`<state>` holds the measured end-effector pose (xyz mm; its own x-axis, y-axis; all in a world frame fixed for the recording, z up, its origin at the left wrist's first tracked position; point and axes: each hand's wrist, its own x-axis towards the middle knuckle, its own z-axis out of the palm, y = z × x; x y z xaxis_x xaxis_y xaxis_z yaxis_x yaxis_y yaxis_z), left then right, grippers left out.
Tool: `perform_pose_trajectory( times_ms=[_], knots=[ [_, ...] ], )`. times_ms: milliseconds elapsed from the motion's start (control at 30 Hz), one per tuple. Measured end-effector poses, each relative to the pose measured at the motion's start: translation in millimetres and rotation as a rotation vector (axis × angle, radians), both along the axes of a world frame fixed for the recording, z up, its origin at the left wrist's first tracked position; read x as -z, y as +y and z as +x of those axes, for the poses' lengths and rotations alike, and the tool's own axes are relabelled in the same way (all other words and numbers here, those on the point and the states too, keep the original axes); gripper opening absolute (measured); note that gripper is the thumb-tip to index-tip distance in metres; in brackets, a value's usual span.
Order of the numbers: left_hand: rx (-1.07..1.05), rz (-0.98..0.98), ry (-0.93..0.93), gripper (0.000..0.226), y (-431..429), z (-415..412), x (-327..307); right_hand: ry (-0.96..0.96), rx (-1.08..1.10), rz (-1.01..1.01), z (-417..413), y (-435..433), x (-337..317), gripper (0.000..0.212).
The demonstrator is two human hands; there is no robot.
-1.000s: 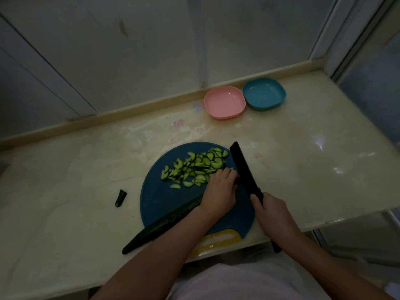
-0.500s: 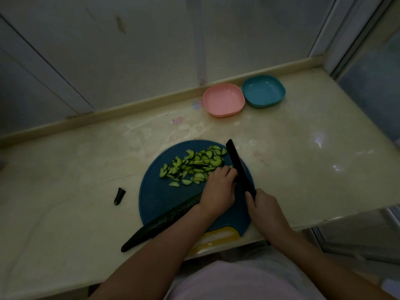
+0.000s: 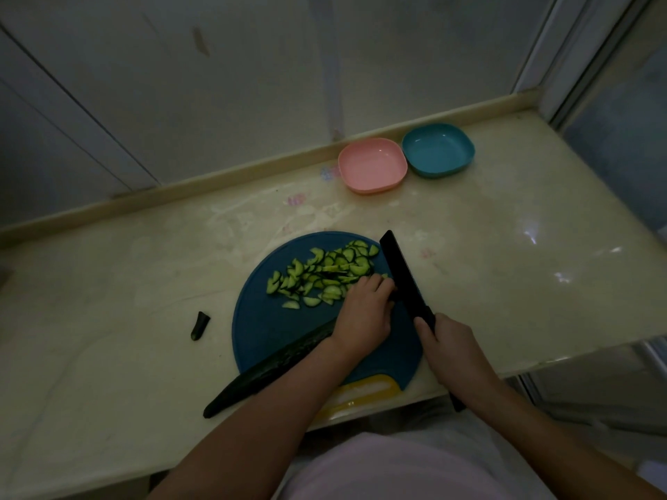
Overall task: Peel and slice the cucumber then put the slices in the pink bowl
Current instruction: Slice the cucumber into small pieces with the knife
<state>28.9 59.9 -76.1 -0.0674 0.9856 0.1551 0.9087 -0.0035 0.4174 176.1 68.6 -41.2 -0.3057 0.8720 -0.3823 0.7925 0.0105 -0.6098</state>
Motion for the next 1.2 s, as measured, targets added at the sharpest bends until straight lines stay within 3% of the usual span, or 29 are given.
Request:
perform_pose_trajectory(
  times_ms=[1200],
  knots=[
    [0.005,-0.009,-0.033,0.013,0.0,-1.4,1.5,0.061,0.084,-0.046,-10.0,-4.8,1.1,0.037]
  ],
)
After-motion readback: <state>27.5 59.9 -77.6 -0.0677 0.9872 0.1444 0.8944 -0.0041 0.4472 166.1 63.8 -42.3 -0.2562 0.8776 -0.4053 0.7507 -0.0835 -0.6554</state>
